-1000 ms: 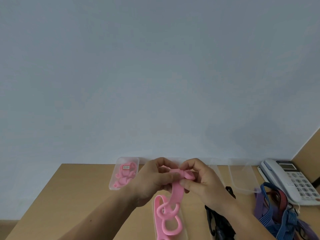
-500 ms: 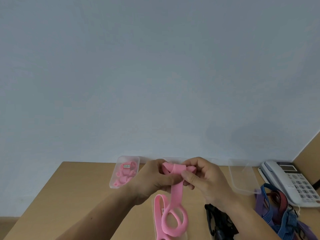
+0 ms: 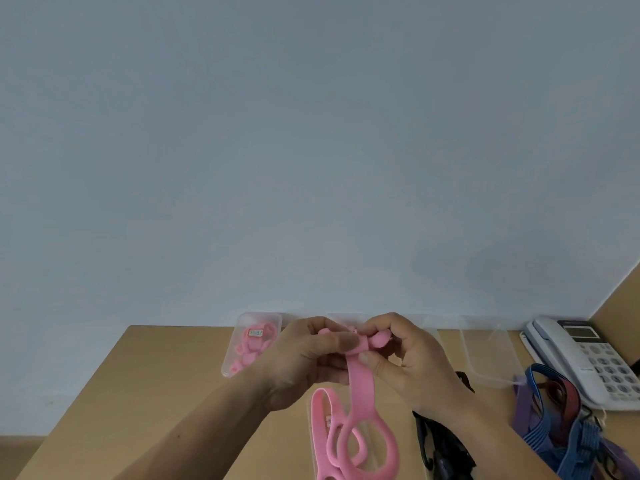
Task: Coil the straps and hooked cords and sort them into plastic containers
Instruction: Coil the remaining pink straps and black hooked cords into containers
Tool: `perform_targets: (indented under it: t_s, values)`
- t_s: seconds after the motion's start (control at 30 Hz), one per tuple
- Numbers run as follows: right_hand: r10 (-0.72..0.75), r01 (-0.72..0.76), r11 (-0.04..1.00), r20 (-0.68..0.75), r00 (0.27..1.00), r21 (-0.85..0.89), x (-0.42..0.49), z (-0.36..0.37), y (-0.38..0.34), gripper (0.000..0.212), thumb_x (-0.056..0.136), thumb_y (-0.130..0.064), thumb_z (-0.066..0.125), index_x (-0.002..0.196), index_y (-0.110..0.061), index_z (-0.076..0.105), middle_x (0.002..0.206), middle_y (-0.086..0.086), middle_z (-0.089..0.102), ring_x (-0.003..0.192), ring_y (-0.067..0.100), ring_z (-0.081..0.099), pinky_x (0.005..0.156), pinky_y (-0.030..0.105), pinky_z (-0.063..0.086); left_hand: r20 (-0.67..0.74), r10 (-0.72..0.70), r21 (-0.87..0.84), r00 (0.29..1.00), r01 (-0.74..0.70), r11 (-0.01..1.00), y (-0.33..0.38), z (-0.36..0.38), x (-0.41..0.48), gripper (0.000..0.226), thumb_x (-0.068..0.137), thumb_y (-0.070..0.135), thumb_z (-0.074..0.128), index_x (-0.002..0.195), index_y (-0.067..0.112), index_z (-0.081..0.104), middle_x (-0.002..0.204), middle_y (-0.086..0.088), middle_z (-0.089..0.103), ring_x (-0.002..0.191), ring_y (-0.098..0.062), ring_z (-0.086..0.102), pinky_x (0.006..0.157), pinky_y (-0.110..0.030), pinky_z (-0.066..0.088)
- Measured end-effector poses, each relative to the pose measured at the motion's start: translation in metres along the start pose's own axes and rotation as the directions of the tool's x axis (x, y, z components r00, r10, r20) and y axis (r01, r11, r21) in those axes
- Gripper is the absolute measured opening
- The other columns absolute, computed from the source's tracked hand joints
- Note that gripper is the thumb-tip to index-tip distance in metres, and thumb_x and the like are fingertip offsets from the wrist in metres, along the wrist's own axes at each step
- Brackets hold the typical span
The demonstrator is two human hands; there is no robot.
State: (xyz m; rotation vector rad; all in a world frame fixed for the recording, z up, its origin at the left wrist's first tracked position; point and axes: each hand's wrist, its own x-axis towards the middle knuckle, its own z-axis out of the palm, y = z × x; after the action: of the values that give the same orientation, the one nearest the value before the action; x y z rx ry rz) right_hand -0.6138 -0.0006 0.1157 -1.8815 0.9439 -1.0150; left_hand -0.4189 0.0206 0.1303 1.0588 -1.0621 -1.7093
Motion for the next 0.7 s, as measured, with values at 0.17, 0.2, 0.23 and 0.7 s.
perform_targets:
  t_s: [0.17, 0.2, 0.23, 0.7]
  values:
    - [0.147, -0.172, 0.932, 0.102, 0.984, 0.319, 0.001, -0.006, -0.002, 0.023, 0.075, -0.018, 0.074, 0.097, -0.019, 0.069, 0.084, 0.000, 0.066, 0.078, 0.013, 0.063, 0.072, 0.026, 0.054, -0.078, 0.060, 0.064, 0.995, -0.055, 0.996, -0.005, -0.001, 0.001, 0.031, 0.077, -0.002, 0.079, 0.103, -0.007, 0.062, 0.094, -0.019, 0.069, 0.085, -0.033, 0.070, 0.075, -0.037, 0.057]
    - [0.170, -0.189, 0.923, 0.085, 0.982, 0.336, 0.001, -0.006, -0.002, 0.024, 0.077, -0.023, 0.074, 0.100, -0.017, 0.068, 0.086, 0.002, 0.069, 0.077, 0.014, 0.064, 0.070, 0.025, 0.054, -0.094, 0.078, 0.085, 0.993, -0.070, 0.994, -0.005, -0.002, 0.001, 0.030, 0.076, -0.004, 0.079, 0.100, -0.004, 0.063, 0.094, -0.018, 0.068, 0.085, -0.033, 0.070, 0.076, -0.037, 0.057]
    - [0.199, -0.210, 0.918, 0.067, 0.978, 0.337, 0.002, -0.006, -0.001, 0.025, 0.079, -0.027, 0.074, 0.100, -0.016, 0.068, 0.086, 0.004, 0.071, 0.075, 0.016, 0.065, 0.067, 0.026, 0.053, -0.100, 0.096, 0.107, 0.990, -0.085, 0.991, -0.005, -0.002, 0.002, 0.031, 0.074, -0.005, 0.080, 0.098, -0.001, 0.063, 0.095, -0.018, 0.068, 0.085, -0.033, 0.069, 0.077, -0.038, 0.057]
    - [0.271, -0.274, 0.946, 0.042, 0.962, 0.170, 0.005, 0.004, 0.006, 0.008, 0.087, -0.032, 0.070, 0.092, -0.026, 0.071, 0.067, -0.003, 0.069, 0.058, 0.012, 0.063, 0.056, 0.022, 0.049, -0.105, 0.176, 0.306, 0.979, -0.136, 0.942, -0.014, -0.005, 0.004, 0.042, 0.070, 0.019, 0.088, 0.106, 0.010, 0.067, 0.103, -0.012, 0.073, 0.094, -0.028, 0.071, 0.086, -0.041, 0.059]
